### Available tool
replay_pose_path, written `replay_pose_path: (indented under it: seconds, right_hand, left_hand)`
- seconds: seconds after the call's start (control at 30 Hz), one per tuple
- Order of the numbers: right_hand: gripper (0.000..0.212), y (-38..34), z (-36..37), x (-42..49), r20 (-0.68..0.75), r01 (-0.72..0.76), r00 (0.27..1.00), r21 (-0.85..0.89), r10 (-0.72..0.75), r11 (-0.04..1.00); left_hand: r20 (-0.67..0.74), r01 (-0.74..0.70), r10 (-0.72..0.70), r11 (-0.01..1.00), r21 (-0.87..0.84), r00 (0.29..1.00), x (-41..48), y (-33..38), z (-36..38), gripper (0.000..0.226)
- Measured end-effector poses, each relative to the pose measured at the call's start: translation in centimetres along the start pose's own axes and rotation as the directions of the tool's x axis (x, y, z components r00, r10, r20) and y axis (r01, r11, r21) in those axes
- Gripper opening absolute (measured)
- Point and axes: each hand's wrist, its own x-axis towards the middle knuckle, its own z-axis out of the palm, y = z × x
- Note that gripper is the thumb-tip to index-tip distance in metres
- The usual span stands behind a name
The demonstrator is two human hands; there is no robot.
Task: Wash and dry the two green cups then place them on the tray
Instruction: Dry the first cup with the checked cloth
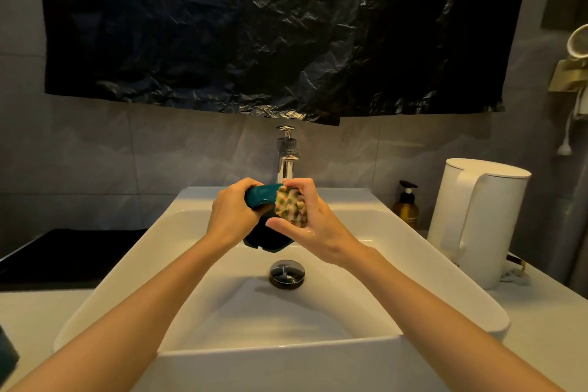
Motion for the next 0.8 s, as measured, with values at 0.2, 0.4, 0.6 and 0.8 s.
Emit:
replay_pose_path:
  seconds: [0.2,0.4,0.6,0.8]
  right_hand:
    - [0.029,-0.6,0.4,0.1,-0.070,0.141,0.987,-0.097,-0.148,0.985]
    - [0.022,0.3,-0.2,0.0,-0.139,0.071,0.988,-0.014,-0.072,0.997]
    - [0.022,-0.5,0.6,0.4,-0.155,0.181,0.970,-0.063,-0.188,0.982]
    - [0.023,0.2,0.2,0.1,-0.184,0.116,0.977,0.026,-0.109,0.993]
  left_hand:
    - [0.072,-0.129,0.128,0.992,0.014,0.989,-0.8,0.5,1.0,0.031]
    - [-0.048,-0.030,0.026,0.995,-0.092,0.999,0.2,0.0,-0.1,0.027]
    - [0.037,-0.114,0.117,0.989,-0.090,0.992,-0.4,0.5,0.5,0.028]
    - [0.034,0.045,-0.037,0.962,-0.268,0.999,0.3,0.1,0.0,0.029]
